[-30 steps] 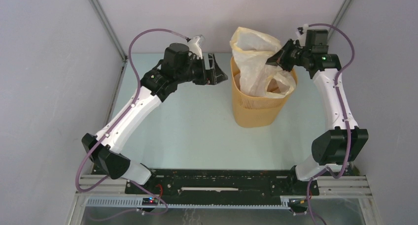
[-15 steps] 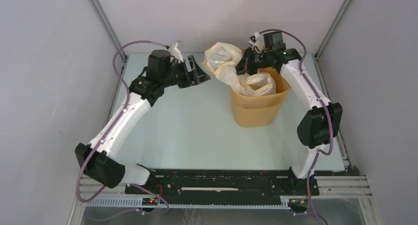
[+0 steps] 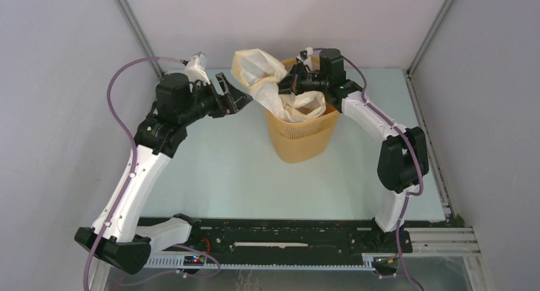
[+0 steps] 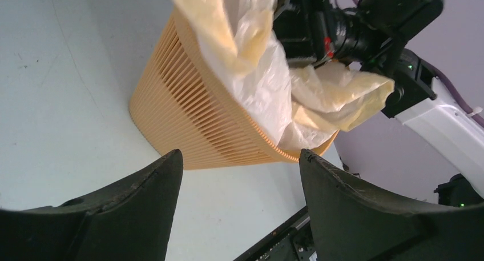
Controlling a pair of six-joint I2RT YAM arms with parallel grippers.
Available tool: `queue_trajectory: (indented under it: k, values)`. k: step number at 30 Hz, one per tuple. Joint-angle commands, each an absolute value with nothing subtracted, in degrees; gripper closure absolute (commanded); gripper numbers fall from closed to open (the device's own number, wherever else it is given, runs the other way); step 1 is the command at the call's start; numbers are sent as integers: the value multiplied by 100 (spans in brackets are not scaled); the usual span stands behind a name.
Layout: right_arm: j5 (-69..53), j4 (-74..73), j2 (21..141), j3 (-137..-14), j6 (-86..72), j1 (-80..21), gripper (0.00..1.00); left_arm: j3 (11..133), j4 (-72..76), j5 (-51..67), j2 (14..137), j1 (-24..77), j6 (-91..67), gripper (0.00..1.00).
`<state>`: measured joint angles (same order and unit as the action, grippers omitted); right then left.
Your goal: Put the trash bags into the trash bin
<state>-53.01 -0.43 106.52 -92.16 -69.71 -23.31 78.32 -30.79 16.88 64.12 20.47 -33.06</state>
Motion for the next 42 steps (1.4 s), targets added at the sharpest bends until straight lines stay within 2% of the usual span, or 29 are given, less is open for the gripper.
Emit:
queue_trajectory:
  k: [1, 8, 10, 13, 18, 24, 30, 33, 35, 40, 42]
  values:
    - [-5012, 839, 10506, -9329, -7722, -2217, 100, 8002, -3263, 1715, 6360, 2004, -3191, 21]
    - [-4124, -2056, 10063, -10378, -5733, -2314, 100, 8202, -3229, 1890, 6365, 2013, -3909, 23]
    - [-3865, -2652, 9887, -10630, -5241, -2256, 99, 8180, -3133, 2011, 6390, 2015, -4275, 21]
    - [-3721, -3459, 9743, -10970, -4643, -2181, 86, 8083, -2623, 2382, 6488, 2013, -5153, 14]
    - [-3690, -3942, 9499, -11012, -3881, -2206, 62, 8022, -1724, 2897, 6767, 2021, -6364, 10]
    - [-3639, -4269, 9244, -11111, -3166, -2197, 29, 8614, -2363, 2673, 7288, 2014, -6073, 5]
    - [-2518, -5074, 8870, -11342, -1514, -2332, 10, 9652, -3636, 2080, 7724, 2011, -5130, 7]
    - [-1871, -5217, 8654, -11223, -965, -2389, 9, 10094, -4239, 1767, 7827, 2013, -4594, 6]
    - [-1489, -5231, 8557, -11112, -828, -2399, 13, 10138, -4420, 1684, 7854, 2013, -4519, 7]
    - [-1100, -5027, 8282, -10885, -642, -2544, 35, 10258, -4496, 1515, 7857, 2220, -4436, 12]
    - [-1129, -4896, 8206, -10834, -691, -2555, 49, 10449, -4665, 1344, 7891, 2416, -4328, 16]
